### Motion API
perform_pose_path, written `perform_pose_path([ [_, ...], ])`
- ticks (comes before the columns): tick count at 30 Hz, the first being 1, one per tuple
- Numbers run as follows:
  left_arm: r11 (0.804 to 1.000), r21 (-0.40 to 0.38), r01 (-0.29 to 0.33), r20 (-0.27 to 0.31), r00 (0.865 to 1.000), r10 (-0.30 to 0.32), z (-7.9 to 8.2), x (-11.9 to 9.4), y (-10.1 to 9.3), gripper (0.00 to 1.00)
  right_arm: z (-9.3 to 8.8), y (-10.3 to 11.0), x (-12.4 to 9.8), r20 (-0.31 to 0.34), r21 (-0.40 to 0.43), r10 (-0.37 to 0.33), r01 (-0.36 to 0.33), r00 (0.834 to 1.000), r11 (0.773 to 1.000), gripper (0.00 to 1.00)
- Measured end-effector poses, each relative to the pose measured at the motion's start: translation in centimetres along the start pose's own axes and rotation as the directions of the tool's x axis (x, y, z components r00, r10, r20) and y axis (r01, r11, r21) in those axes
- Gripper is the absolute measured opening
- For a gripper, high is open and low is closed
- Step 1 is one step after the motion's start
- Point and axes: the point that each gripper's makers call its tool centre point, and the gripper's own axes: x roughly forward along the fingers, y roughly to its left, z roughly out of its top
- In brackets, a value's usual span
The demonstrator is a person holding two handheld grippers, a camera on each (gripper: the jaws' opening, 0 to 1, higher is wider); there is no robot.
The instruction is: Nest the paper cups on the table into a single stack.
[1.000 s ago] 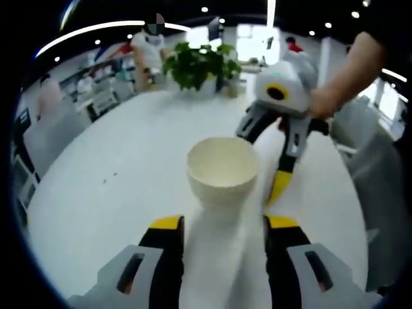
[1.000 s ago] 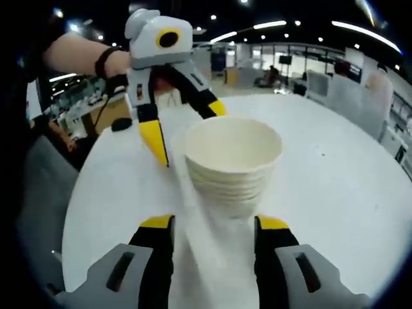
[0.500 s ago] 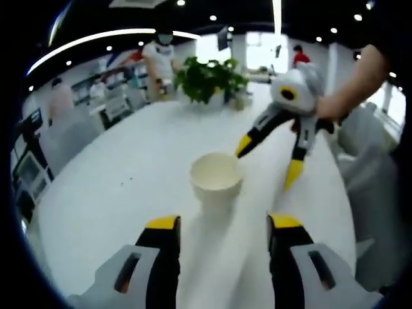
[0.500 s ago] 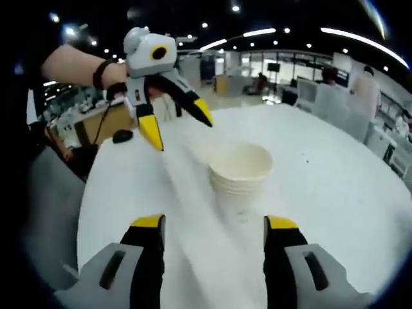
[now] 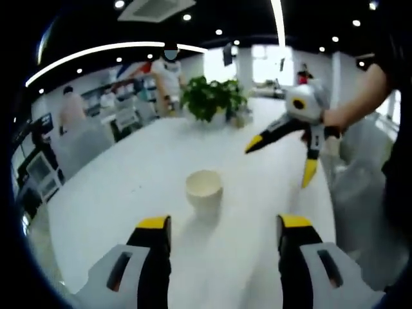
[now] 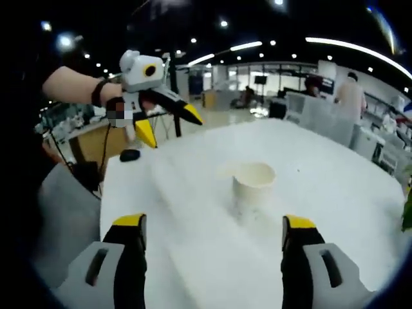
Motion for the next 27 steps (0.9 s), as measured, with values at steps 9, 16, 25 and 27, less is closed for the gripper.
perform_pose_path([
  [9,0.997,-0.072,-0.027,0.098,0.995,0.034,0.9,-2.5,-2.5,0.77,0.2,0.6,-2.2,0.020,0.016,-0.087,0.087,0.996,0.996,1.00],
  [16,0.985,-0.165,-0.057,0.151,0.985,0.082,0.7,-3.6,-3.6,0.99,2.0,2.3,-2.8,0.094,-0.032,-0.062,0.066,0.994,0.997,1.00],
  [25,0.985,-0.133,-0.110,0.161,0.978,0.131,0.5,-4.5,-4.0,0.99,1.3,2.0,-3.7,0.052,-0.024,-0.093,0.094,0.994,0.995,1.00],
  [27,0.986,-0.120,-0.117,0.158,0.978,0.135,0.4,-4.7,-4.2,0.99,1.1,2.0,-4.1,0.043,-0.017,-0.090,0.091,0.995,0.996,1.00],
])
